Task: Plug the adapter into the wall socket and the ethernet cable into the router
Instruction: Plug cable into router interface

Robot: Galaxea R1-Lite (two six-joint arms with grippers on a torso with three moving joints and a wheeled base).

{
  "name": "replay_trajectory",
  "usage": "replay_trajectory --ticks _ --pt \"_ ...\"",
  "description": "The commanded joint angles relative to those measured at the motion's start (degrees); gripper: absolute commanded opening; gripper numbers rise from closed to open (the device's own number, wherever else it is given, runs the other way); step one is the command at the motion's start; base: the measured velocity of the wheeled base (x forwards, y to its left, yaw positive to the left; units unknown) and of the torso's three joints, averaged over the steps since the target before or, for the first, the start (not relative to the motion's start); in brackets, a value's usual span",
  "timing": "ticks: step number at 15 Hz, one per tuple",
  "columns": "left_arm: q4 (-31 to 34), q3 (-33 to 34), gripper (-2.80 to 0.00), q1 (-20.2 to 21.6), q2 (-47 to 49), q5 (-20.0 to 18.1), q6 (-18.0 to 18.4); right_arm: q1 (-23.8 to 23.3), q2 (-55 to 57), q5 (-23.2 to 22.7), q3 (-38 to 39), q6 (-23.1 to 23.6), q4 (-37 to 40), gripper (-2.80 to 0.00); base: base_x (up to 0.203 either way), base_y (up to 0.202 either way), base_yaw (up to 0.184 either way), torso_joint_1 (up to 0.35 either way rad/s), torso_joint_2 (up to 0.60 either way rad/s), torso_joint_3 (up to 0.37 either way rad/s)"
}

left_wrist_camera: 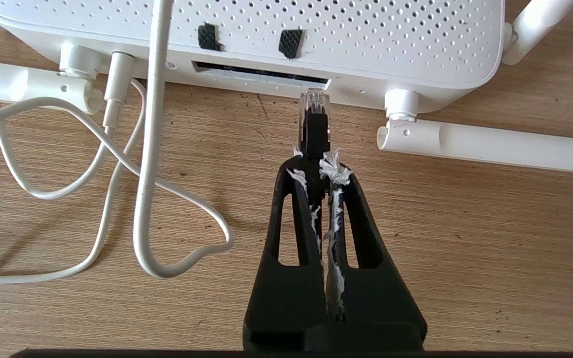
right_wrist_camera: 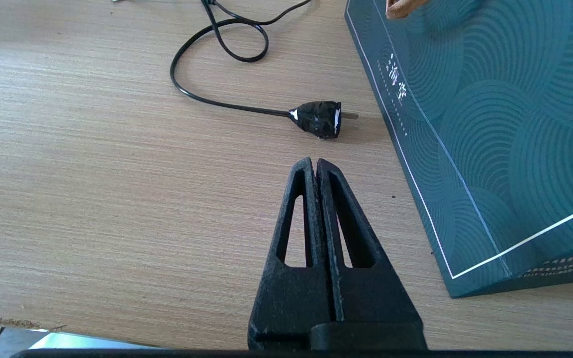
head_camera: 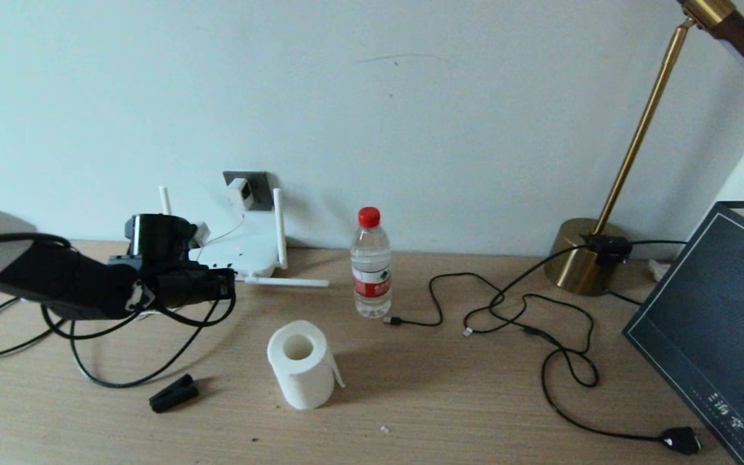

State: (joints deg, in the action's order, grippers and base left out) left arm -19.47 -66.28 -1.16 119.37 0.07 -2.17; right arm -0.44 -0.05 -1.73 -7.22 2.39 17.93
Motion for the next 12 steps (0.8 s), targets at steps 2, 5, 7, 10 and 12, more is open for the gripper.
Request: replay_trajectory --ticks 2,5,7,10,12 --pt "-0.1 -0.2 -2.80 0.2 0.2 0.0 0.0 0.0 0.0 0.0 0.0 0.0 0.1 -2.80 0.000 0.000 0.000 0.000 0.00 0.000" --pt "-0.1 -0.3 -2.80 0.5 0.4 -0.4 0.0 0.0 0.0 0.0 0.0 0.1 0.1 -2.80 0.000 0.000 0.000 0.000 0.00 0.000" --pt "-0.1 -0.6 -2.80 0.5 0.6 -0.4 0.0 0.0 0.0 0.0 0.0 0.0 0.1 -2.80 0.000 0.000 0.000 0.000 0.00 0.000" --pt "-0.1 -1.3 -2.80 0.5 0.8 -0.4 0.0 0.0 0.0 0.0 0.0 0.0 0.1 -2.80 0.000 0.000 0.000 0.000 0.00 0.000" --pt "-0.1 -1.3 -2.80 0.5 1.0 -0.4 0.0 0.0 0.0 0.0 0.0 0.1 0.1 -2.80 0.000 0.000 0.000 0.000 0.00 0.000"
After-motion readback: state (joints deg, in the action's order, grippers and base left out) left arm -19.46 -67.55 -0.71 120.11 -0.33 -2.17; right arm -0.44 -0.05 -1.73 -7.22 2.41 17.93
